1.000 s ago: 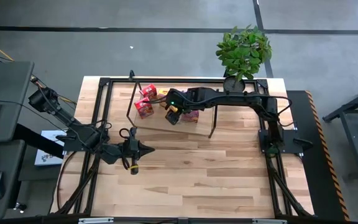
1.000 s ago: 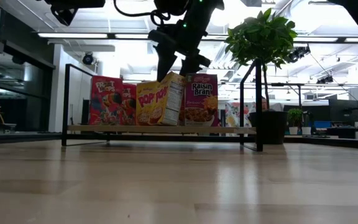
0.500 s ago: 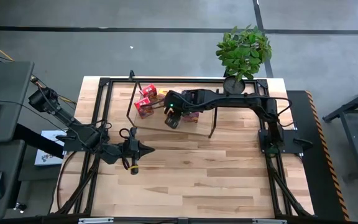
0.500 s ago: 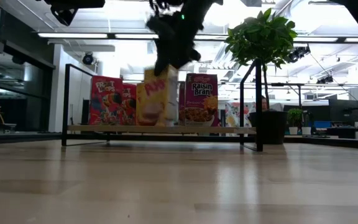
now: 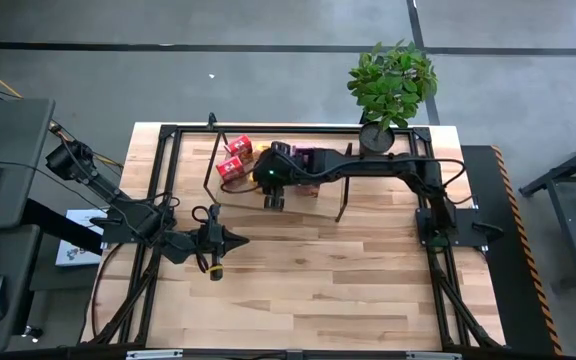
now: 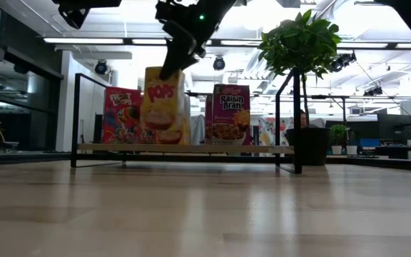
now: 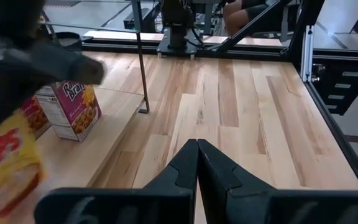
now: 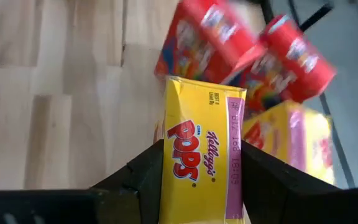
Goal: Stack cereal on shelf
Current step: Adjust the bottom yellow cereal box on the shelf to align it with the other yellow cereal box, then return to Home Position
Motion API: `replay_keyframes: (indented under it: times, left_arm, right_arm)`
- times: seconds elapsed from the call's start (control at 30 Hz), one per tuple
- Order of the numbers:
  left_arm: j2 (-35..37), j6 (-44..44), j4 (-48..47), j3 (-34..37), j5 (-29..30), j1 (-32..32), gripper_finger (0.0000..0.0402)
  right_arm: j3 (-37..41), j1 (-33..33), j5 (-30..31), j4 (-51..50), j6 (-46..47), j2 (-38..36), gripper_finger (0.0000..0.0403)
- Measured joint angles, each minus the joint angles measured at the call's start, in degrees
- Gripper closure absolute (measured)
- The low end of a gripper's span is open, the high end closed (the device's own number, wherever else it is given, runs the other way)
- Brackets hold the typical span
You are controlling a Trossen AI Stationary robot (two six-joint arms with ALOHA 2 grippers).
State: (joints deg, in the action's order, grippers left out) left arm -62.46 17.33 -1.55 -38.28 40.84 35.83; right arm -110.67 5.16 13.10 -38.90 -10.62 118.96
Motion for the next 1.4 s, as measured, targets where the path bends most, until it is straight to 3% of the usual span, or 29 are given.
replay_keyframes:
  times: [0.6, 1.13, 1.4]
  left_arm:
    - [0.0, 0.0, 0.1, 0.0, 0.4, 0.1, 0.0401]
    - [0.0, 0.0, -0.3, 0.0, 0.5, 0.1, 0.0401]
    - [0.0, 0.0, -0.3, 0.0, 0.5, 0.1, 0.0401]
  right_arm:
    - [0.0, 3.9, -6.6, -0.7, -1.4, 2.5, 0.0229]
    - [-0.2, 3.8, -4.5, -0.2, -3.4, 3.6, 0.0122]
    - [-0.2, 3.8, -4.5, 0.4, -2.9, 2.4, 0.0109]
